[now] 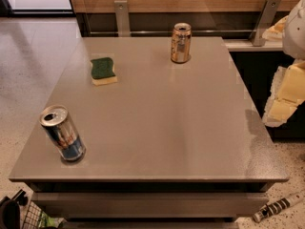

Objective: Move orange can near redbull can

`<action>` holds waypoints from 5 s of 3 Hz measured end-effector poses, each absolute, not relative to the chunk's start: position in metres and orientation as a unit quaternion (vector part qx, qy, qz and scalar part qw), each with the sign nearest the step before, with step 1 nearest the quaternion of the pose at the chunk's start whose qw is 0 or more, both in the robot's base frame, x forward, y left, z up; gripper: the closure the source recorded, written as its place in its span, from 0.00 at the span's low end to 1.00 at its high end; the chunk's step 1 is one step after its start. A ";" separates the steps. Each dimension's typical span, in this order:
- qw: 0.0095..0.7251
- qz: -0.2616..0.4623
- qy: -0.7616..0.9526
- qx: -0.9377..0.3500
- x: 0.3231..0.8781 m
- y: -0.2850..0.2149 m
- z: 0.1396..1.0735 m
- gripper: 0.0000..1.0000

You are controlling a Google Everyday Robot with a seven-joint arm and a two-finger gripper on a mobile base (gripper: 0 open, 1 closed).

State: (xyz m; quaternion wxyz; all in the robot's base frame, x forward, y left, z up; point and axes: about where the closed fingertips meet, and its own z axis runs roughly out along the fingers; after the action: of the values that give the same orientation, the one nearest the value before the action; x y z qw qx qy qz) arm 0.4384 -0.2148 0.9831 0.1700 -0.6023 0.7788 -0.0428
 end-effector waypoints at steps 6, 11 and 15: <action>0.542 0.105 0.717 -0.426 0.660 -0.201 0.964 0.00; 0.628 0.282 0.649 -0.325 0.771 -0.146 0.928 0.00; 0.555 0.295 0.707 -0.324 0.807 -0.119 0.905 0.00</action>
Offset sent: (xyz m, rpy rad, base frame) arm 0.0976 -0.0197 -0.0143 0.2471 -0.2002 -0.0919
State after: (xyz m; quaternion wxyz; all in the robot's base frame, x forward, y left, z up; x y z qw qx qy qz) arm 0.8066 -0.1190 0.9054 0.5550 -0.3241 0.7068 0.2955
